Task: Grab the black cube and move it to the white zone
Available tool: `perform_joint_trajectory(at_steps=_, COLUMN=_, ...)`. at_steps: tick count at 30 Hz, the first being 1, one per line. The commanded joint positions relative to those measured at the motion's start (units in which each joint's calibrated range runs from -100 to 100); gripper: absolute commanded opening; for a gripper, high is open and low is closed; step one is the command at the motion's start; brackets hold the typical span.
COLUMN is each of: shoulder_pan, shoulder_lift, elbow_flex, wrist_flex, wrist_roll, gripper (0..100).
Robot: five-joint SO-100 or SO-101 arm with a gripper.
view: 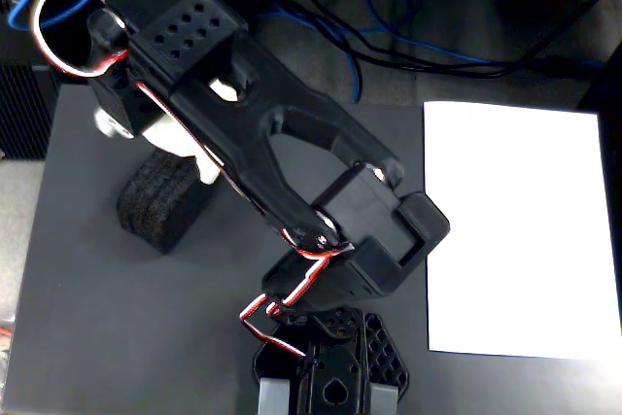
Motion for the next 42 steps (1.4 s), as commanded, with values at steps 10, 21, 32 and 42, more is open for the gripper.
perform_joint_trajectory(at_steps=10, shoulder_pan=9.89, shoulder_lift=-0.17, elbow_flex=-0.83, wrist_flex=0.43, wrist_roll=3.26, gripper=56)
perform_joint_trajectory(at_steps=21, shoulder_pan=5.18, shoulder_lift=0.0, elbow_flex=-0.11, wrist_flex=0.0, wrist_roll=2.95, gripper=56)
perform_joint_trajectory(at_steps=32, shoulder_pan=5.18, shoulder_lift=0.09, elbow_flex=6.87, wrist_flex=-7.03, wrist_roll=3.26, gripper=56)
perform_joint_trajectory(at_steps=42, shoulder_pan=1.28, shoulder_lift=17.89, elbow_flex=1.89, wrist_flex=-12.52, wrist_roll=2.68, gripper=56)
